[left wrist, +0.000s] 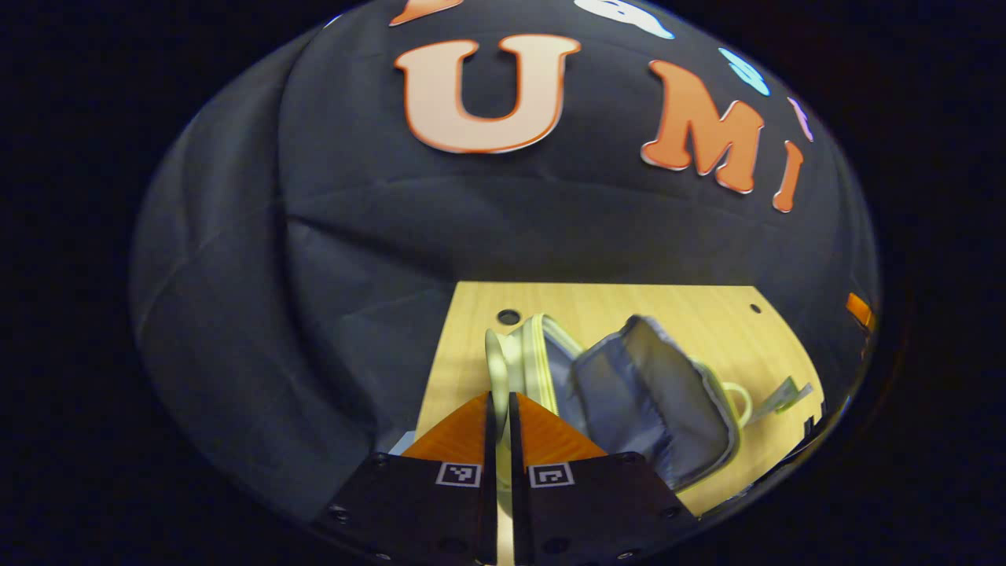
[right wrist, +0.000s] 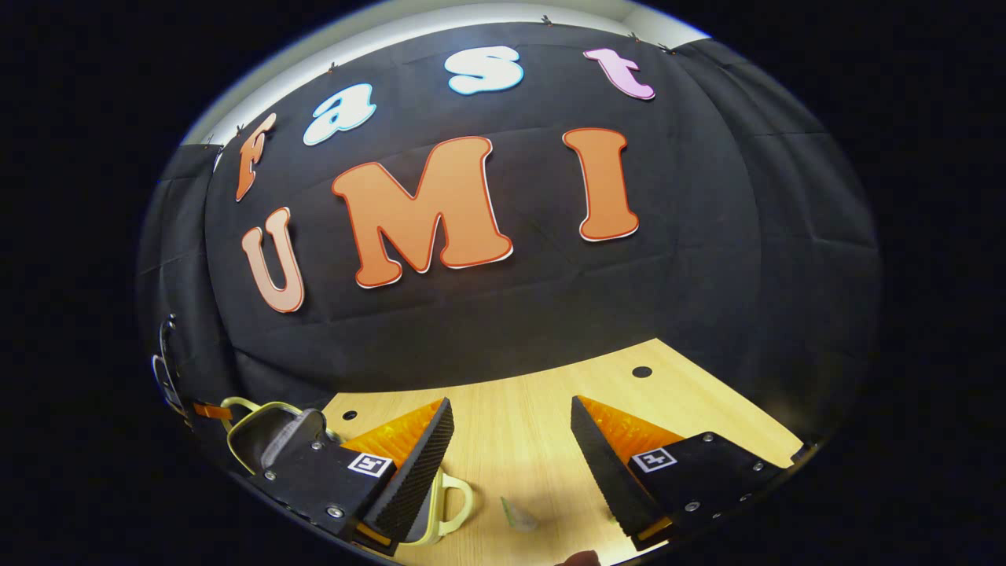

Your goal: First open the suitcase, pack the skin care products into it, and then close the suitcase.

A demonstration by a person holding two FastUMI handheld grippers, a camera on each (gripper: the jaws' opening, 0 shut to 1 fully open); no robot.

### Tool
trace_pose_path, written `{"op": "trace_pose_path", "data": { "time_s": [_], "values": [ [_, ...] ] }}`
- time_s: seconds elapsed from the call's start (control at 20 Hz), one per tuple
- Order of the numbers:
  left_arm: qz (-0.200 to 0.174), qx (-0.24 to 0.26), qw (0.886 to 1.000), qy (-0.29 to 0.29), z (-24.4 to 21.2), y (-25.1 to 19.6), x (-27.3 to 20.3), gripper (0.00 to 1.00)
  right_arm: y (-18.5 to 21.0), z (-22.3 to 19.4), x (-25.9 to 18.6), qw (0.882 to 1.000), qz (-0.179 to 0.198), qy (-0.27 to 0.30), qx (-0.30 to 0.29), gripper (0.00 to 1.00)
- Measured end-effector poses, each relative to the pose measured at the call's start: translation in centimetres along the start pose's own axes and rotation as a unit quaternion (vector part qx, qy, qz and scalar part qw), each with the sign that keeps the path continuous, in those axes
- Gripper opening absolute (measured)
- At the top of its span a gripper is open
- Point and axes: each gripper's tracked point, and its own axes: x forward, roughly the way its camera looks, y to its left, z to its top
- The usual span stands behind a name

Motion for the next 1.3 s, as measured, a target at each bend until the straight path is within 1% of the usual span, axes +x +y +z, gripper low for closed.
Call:
{"op": "trace_pose_path", "data": {
  "time_s": [0.15, 0.3, 0.45, 0.55, 0.6, 0.65, 0.7, 0.75, 0.8, 0.9, 1.0, 1.15, 1.3],
  "values": [
    [-0.005, -0.067, 0.997, 0.036, -1.8, -0.5, 0.6, 0.06, 1.1, -0.8, 0.1, 1.000, -0.003, 0.015, -0.010, 0.95],
    [-0.019, -0.133, 0.988, 0.071, -3.4, -1.6, 0.4, 0.06, 1.6, -1.2, 0.3, 0.999, -0.012, 0.028, -0.027, 0.95],
    [-0.026, -0.146, 0.984, 0.096, -3.2, -3.2, -0.5, 0.06, 2.3, -1.5, 0.3, 0.998, -0.016, 0.030, -0.043, 0.95],
    [-0.027, -0.143, 0.984, 0.099, -1.2, -3.7, -0.4, 0.06, 2.8, -2.0, 0.3, 0.998, -0.016, 0.037, -0.045, 0.95],
    [-0.027, -0.140, 0.985, 0.100, -1.6, -2.5, -0.7, 0.06, 3.0, -2.2, 0.1, 0.998, -0.016, 0.040, -0.043, 0.95],
    [-0.022, -0.133, 0.985, 0.105, -3.3, -2.1, -0.1, 0.07, 2.9, -2.4, 0.1, 0.998, -0.017, 0.042, -0.042, 0.95],
    [-0.015, -0.124, 0.985, 0.115, -3.5, -2.1, -0.2, 0.08, 2.9, -2.5, 0.0, 0.998, -0.019, 0.042, -0.043, 0.95],
    [-0.001, -0.107, 0.987, 0.117, -3.3, -1.6, -0.1, 0.13, 2.7, -2.5, -0.1, 0.998, -0.022, 0.039, -0.043, 0.95],
    [0.017, -0.089, 0.989, 0.113, -2.6, -0.7, 0.1, 0.20, 2.4, -2.4, -0.1, 0.998, -0.025, 0.037, -0.044, 0.95],
    [0.043, -0.071, 0.992, 0.095, -0.6, 0.4, -0.6, 0.58, 1.6, -2.2, -0.3, 0.998, -0.032, 0.032, -0.045, 0.95],
    [0.084, -0.044, 0.993, 0.068, 1.2, 0.8, -2.7, 0.97, 0.6, -2.1, -0.4, 0.998, -0.040, 0.029, -0.041, 0.95],
    [0.107, -0.008, 0.994, 0.006, 6.1, -1.1, -5.2, 0.97, -0.8, -2.0, -0.4, 0.998, -0.046, 0.024, -0.042, 0.95],
    [0.107, 0.014, 0.993, -0.050, 11.4, -5.1, -9.1, 0.97, -2.2, -2.0, -0.5, 0.997, -0.046, 0.021, -0.056, 0.95]
  ]
}}
